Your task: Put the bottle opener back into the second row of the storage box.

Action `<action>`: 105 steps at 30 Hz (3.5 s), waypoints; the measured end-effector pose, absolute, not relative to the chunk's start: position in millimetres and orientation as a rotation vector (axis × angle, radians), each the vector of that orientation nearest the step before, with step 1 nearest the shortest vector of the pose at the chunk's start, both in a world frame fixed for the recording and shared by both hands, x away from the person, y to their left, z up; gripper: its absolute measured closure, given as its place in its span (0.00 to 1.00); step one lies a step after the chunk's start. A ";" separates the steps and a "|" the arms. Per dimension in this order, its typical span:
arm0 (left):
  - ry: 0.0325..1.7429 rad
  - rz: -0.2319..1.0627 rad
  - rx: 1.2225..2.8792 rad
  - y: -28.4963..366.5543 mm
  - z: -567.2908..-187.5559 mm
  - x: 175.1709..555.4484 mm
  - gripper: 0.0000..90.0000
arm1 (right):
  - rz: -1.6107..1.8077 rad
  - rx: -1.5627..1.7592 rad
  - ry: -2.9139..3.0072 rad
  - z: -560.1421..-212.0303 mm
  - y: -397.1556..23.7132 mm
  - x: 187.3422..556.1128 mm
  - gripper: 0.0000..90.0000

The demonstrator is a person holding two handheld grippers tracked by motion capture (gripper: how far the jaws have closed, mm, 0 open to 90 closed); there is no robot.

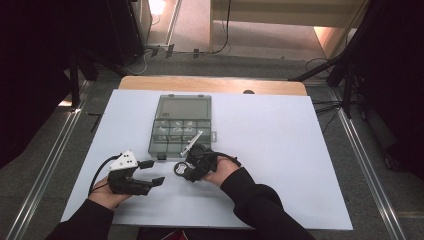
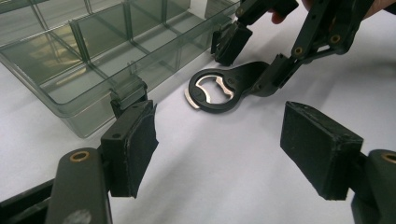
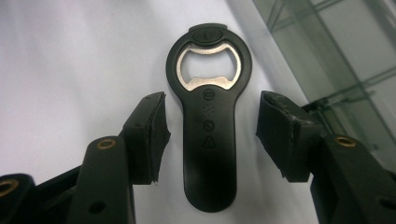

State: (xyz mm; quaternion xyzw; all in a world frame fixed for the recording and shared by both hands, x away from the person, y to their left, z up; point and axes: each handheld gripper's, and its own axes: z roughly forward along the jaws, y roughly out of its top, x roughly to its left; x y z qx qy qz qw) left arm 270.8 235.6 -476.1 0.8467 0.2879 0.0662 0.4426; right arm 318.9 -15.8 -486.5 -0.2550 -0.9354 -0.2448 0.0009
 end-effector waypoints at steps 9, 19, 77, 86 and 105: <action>0.719 0.163 2.100 234.6 -476.3 270.8 0.30 | -0.733 -0.805 -3.007 -485.8 -11.4 315.4 0.61; 0.716 0.163 2.099 235.0 -476.4 271.1 0.30 | -0.716 -0.802 -3.019 -484.6 -12.8 316.9 0.73; 0.716 0.162 2.097 235.8 -476.2 271.3 0.30 | -0.899 -0.740 -2.885 -459.7 -51.7 317.8 0.74; 0.714 0.160 2.099 235.7 -476.3 271.4 0.30 | -0.917 -0.741 -2.866 -450.3 -59.7 318.7 0.74; 0.712 0.159 2.098 235.5 -476.5 271.4 0.30 | -0.975 -0.749 -2.877 -428.3 -64.5 333.0 0.74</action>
